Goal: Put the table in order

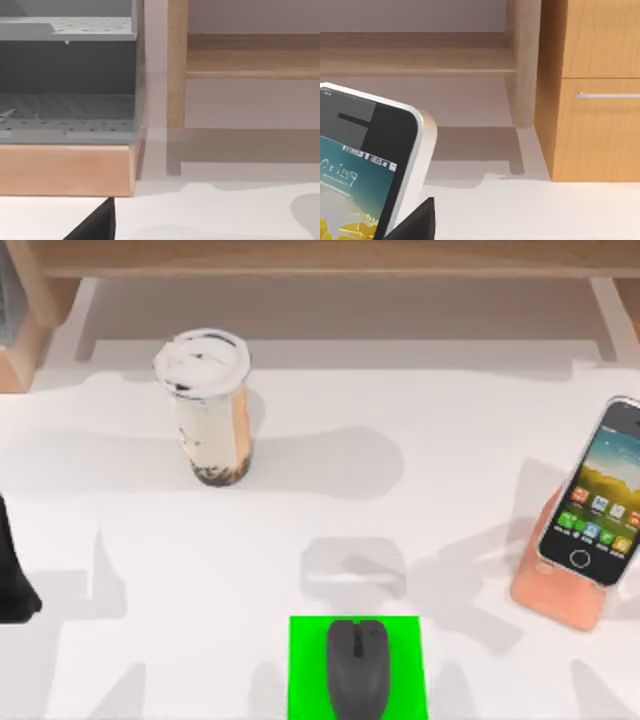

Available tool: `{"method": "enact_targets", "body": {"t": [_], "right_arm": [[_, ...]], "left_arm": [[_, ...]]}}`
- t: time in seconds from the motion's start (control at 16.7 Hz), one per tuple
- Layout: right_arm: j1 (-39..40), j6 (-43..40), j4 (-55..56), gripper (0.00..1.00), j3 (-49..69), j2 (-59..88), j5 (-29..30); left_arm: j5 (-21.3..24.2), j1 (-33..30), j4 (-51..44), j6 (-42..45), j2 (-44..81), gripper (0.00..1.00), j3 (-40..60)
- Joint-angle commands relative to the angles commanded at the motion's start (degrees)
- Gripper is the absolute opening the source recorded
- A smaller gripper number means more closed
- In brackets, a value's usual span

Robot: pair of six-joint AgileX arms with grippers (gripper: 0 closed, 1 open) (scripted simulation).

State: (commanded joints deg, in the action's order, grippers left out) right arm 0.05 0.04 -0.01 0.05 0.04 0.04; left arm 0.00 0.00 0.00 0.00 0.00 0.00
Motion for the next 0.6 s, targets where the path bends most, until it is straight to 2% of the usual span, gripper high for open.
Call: {"method": "enact_targets", "body": {"t": [0.42, 0.6], "right_arm": [[0.0, 0.0, 0.0, 1.0, -0.1, 0.0, 0.0], [0.0, 0.0, 0.0, 1.0, -0.1, 0.0, 0.0]], "left_arm": [[-0.2, -0.3, 0.3, 0.0, 0.4, 1.0, 0.0], [-2.1, -3.3, 2.9, -0.4, 5.3, 1.0, -0.3]]}}
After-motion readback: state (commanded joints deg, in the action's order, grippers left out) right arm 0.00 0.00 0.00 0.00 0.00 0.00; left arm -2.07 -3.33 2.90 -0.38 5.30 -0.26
